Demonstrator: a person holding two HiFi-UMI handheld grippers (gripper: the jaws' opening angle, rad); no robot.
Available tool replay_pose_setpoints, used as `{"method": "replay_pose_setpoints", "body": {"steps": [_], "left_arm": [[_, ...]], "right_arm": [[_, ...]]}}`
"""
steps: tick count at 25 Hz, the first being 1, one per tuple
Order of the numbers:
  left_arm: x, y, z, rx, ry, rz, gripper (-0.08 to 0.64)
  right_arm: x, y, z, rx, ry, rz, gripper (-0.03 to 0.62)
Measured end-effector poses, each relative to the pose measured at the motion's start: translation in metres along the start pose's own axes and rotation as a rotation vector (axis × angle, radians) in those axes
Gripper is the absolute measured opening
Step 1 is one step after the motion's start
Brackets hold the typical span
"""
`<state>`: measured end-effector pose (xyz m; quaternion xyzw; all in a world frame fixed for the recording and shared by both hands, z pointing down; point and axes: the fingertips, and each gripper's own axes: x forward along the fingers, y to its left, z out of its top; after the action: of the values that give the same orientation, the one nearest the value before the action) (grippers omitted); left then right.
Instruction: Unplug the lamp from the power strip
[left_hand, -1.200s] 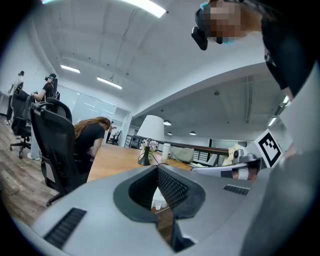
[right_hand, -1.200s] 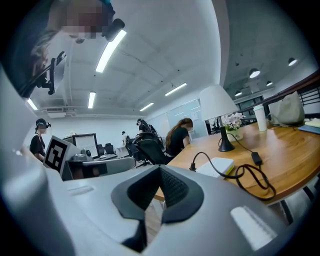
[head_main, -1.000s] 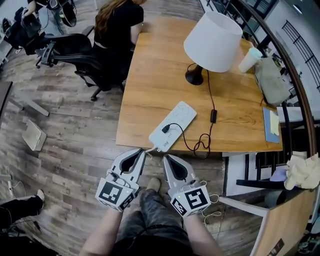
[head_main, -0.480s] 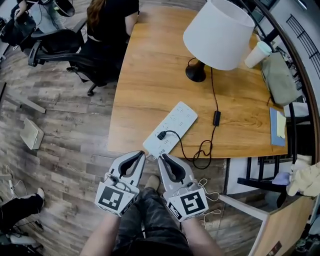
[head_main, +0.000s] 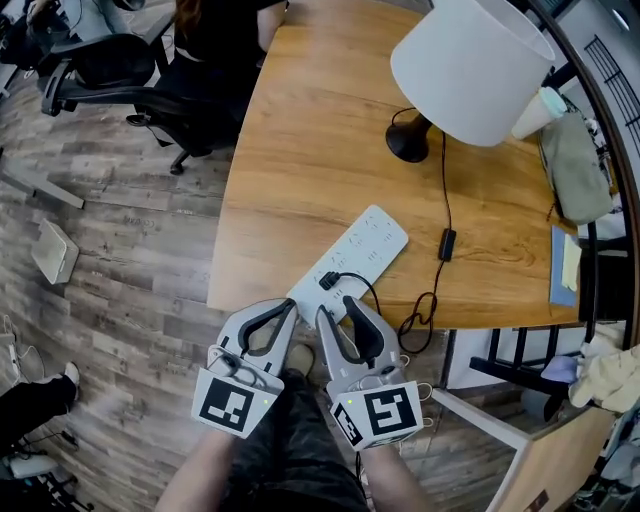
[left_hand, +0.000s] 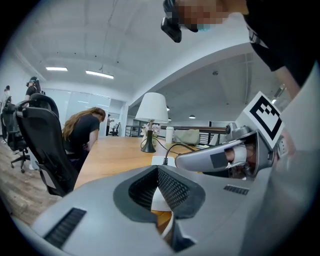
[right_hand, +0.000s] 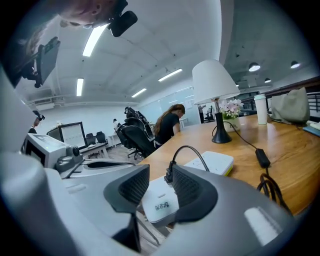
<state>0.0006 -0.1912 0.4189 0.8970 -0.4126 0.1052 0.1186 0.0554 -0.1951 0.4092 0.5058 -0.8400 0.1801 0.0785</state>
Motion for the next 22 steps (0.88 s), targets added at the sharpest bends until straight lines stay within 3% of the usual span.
{"method": "replay_pose_setpoints", "body": {"steps": [8, 20, 22], "left_arm": [[0.013, 0.003, -0.012, 0.02, 0.049, -0.013, -0.005], [0.03, 0.01, -0.016, 0.057, 0.135, -0.018, -0.005], [0.032, 0.011, -0.019, 0.048, 0.158, -0.023, -0.005]], "right_arm": [[0.02, -0.012, -0.006, 0.037, 0.067, -0.118, 0.146], [0.034, -0.02, -0.003, 0.08, 0.055, -0.159, 0.143], [0.035, -0.022, -0.003, 0.053, 0.061, -0.172, 0.11]]}}
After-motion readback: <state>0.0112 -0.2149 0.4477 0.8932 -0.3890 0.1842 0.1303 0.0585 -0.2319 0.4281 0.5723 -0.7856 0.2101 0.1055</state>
